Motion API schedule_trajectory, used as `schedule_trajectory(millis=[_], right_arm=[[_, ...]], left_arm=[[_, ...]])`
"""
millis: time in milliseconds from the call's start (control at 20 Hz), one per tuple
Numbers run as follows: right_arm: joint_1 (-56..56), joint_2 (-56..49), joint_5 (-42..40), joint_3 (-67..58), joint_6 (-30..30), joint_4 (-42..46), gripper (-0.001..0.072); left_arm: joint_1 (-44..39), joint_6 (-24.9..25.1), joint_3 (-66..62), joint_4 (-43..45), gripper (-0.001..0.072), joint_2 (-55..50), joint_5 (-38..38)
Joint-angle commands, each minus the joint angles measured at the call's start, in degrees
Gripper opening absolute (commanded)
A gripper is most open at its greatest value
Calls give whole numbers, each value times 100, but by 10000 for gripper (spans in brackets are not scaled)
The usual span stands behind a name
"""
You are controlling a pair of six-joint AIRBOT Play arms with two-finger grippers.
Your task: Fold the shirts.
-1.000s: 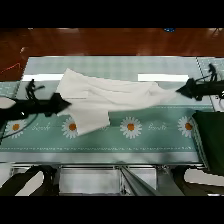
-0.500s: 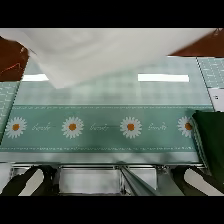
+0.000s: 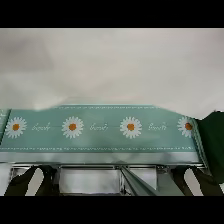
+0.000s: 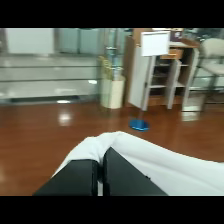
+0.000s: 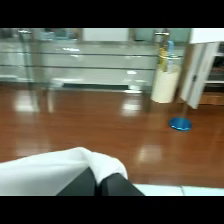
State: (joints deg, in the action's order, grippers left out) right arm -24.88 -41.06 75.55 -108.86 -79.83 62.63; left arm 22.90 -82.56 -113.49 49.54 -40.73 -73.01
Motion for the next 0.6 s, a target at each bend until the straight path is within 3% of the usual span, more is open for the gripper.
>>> schedule_trajectory(millis=[0, 200, 350, 550], right_arm=[[339, 636, 566, 219, -363, 1163, 22], [1008, 719, 997, 831, -535, 1300, 22], [1043, 468, 1029, 1467, -522, 927, 22], [1043, -223, 931, 2415, -118, 120, 22]], left_arm=[[-809, -490, -92, 1982, 21, 560, -546], [-1578, -1082, -2, 3762, 22, 713, -1655], [-1576, -1121, 761, 3853, 22, 669, -1762], [-1578, -1123, 2726, 3790, 22, 256, -1493]])
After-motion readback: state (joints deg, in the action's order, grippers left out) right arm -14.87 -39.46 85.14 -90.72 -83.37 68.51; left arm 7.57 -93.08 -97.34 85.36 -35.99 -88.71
